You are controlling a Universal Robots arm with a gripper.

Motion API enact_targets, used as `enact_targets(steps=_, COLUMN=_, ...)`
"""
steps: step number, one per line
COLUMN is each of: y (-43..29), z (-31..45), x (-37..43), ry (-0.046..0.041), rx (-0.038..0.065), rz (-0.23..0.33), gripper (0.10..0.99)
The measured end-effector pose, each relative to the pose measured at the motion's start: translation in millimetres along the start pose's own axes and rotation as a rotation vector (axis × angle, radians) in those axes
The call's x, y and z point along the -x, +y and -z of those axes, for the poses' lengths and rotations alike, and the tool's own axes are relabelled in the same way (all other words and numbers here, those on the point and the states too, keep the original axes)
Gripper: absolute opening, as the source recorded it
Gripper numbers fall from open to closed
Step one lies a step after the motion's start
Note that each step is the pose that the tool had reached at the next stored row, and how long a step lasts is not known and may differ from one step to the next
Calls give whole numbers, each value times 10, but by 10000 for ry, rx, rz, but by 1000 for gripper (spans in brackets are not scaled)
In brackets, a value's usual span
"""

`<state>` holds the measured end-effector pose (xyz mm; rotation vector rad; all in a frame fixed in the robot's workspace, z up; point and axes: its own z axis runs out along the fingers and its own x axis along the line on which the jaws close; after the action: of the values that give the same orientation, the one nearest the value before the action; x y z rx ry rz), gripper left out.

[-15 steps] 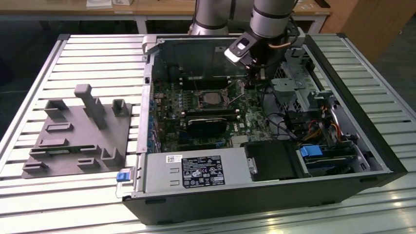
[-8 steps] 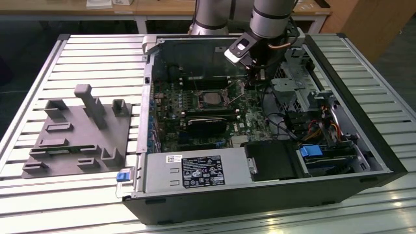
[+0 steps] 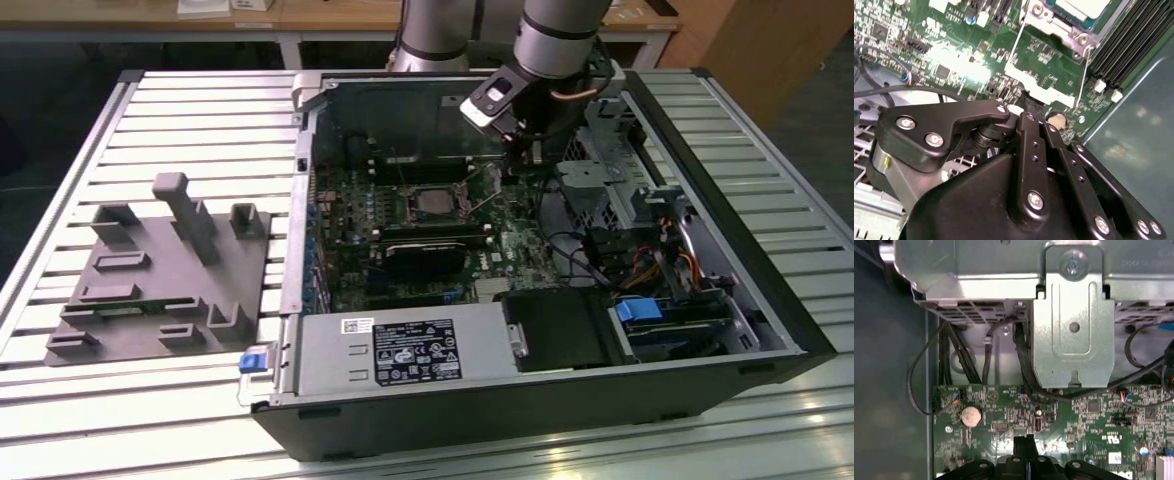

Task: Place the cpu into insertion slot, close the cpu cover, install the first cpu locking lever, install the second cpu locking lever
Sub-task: 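Close the cpu cover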

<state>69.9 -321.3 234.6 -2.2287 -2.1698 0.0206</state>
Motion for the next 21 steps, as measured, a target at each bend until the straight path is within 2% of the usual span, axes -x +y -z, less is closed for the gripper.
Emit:
enact_targets(steps=3, y=6, z=-1, x=0, ry=-10, rx=-351, rz=-5, gripper=102)
enact_targets(steps=8, y=17, z=-5, x=0, ry=-31, rx=-1090, rz=-14, gripper=102)
enact_targets(steps=9, y=19, z=-5, x=0, ry=-33, rx=-1210, rz=-16, gripper=102)
enact_targets(steps=10, y=19, z=-5, x=-1, ry=-34, rx=-1253, rz=-16, gripper=102)
enact_targets(steps=16, y=14, z=-5, x=0, ry=-35, rx=-1272, rz=-16, gripper=102)
enact_targets(steps=21, y=-74, z=-8, x=-3, ry=-35, rx=-1258, rz=-16, gripper=102)
